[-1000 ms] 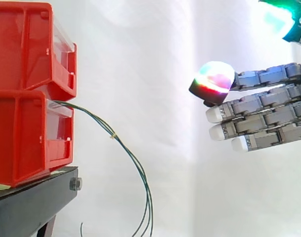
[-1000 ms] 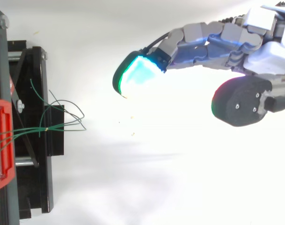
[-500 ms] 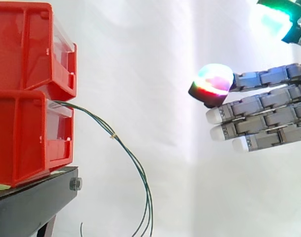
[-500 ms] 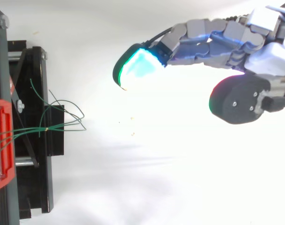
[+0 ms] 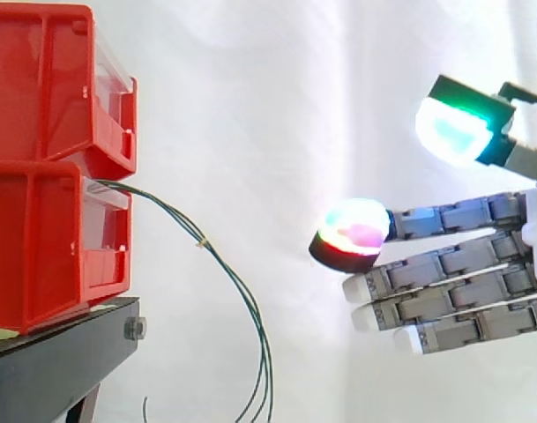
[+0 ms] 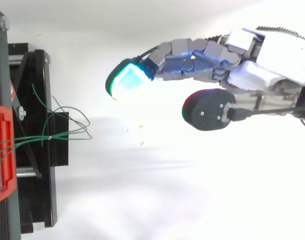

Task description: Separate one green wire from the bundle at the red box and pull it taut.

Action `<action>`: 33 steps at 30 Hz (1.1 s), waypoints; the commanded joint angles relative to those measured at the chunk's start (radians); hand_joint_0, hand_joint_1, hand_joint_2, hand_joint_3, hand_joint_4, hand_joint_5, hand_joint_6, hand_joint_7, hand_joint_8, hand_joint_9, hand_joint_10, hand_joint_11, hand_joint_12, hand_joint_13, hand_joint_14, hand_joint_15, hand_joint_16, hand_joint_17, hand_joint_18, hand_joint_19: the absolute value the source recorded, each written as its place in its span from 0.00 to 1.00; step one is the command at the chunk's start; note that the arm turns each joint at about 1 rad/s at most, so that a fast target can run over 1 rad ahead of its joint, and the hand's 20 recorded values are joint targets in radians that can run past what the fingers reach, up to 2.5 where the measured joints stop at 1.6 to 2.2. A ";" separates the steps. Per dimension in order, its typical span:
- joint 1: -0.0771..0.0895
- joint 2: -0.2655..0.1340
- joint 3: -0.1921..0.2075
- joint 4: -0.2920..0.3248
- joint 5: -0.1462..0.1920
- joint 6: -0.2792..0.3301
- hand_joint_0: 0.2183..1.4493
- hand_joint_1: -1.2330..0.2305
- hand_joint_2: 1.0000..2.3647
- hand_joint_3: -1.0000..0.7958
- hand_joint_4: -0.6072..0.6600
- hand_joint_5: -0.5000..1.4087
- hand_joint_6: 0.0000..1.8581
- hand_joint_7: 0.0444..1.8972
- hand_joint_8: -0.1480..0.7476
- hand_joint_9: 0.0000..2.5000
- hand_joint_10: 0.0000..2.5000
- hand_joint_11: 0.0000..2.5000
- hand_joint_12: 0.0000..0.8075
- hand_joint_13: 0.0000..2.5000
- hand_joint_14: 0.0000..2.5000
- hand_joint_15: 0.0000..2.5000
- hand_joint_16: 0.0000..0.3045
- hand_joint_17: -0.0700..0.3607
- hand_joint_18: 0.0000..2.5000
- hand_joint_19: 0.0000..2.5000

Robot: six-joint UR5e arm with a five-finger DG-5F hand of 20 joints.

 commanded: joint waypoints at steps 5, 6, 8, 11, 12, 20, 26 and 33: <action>-0.001 -0.012 0.000 0.016 0.058 -0.049 0.25 0.48 0.00 0.28 0.60 0.14 0.27 0.36 0.41 0.17 0.00 0.05 0.39 0.12 0.00 0.06 0.16 0.41 0.08 0.15; 0.000 -0.012 0.000 0.027 0.058 -0.063 0.25 0.48 0.00 0.28 0.60 0.14 0.27 0.36 0.41 0.17 0.00 0.05 0.39 0.12 0.00 0.06 0.16 0.41 0.09 0.15; 0.000 -0.012 0.000 0.050 0.061 -0.083 0.25 0.47 0.00 0.28 0.60 0.14 0.27 0.36 0.41 0.17 0.00 0.05 0.39 0.13 0.00 0.06 0.15 0.41 0.10 0.14; -0.001 -0.067 0.012 0.096 0.058 -0.104 0.26 0.46 0.00 0.28 0.60 0.14 0.27 0.36 0.42 0.17 0.00 0.06 0.38 0.15 0.00 0.06 0.13 0.37 0.11 0.12; -0.001 -0.081 0.018 0.103 0.058 -0.100 0.26 0.46 0.00 0.28 0.60 0.14 0.27 0.36 0.42 0.18 0.00 0.06 0.37 0.15 0.00 0.06 0.13 0.37 0.11 0.12; -0.012 -0.236 0.238 0.014 0.037 -0.041 0.26 0.45 0.00 0.28 0.61 0.14 0.27 0.36 0.43 0.19 0.00 0.06 0.36 0.17 0.00 0.06 0.12 0.35 0.12 0.11; -0.007 -0.314 0.330 0.003 -0.006 -0.038 0.26 0.46 0.00 0.28 0.62 0.15 0.27 0.36 0.43 0.19 0.00 0.06 0.37 0.17 0.00 0.07 0.12 0.35 0.12 0.11; 0.014 -0.329 0.348 0.048 -0.016 -0.067 0.26 0.46 0.00 0.28 0.65 0.16 0.27 0.37 0.44 0.20 0.00 0.06 0.38 0.20 0.00 0.09 0.12 0.36 0.13 0.13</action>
